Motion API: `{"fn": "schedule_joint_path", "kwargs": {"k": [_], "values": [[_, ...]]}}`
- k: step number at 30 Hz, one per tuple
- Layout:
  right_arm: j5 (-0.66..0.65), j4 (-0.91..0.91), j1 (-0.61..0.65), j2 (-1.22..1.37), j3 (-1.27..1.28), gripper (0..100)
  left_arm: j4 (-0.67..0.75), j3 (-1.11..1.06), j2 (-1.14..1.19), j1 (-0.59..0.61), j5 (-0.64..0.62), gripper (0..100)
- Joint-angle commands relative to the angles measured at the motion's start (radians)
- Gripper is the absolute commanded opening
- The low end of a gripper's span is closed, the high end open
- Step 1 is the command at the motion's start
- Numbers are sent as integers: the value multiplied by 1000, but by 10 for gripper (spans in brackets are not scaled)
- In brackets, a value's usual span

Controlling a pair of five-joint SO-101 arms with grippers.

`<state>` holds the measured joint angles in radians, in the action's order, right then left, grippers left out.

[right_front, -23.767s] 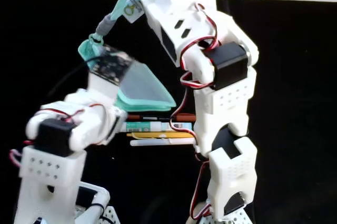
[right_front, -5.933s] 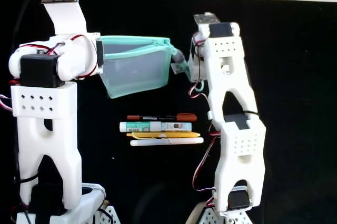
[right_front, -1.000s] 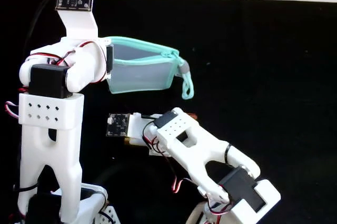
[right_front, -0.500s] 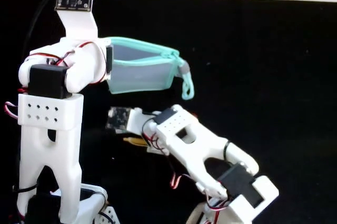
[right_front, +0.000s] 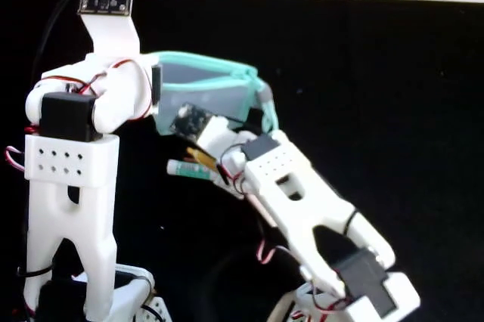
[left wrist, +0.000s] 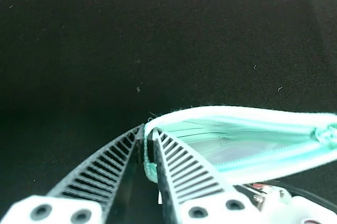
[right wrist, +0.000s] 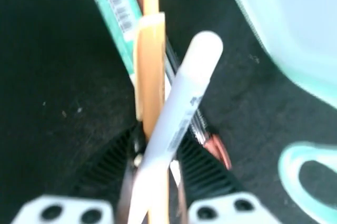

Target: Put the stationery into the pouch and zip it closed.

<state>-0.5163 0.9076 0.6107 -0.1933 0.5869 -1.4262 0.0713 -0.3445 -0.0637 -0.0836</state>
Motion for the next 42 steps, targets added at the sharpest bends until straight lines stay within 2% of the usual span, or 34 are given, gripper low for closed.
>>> {"fn": "schedule_joint_path", "kwargs": {"k": [1,28,35,42], "values": [[60,4,-13,-117,7,8,-15,-13,8,-5,-2,7],[364,77,-25,-507,61,8,-15,-13,8,-7,2,7],[454,79,-27,-510,-48,8,-15,-13,7,-4,3,7],[468,137,-27,-507,-174,7,-15,-15,7,-2,3,7]]}}
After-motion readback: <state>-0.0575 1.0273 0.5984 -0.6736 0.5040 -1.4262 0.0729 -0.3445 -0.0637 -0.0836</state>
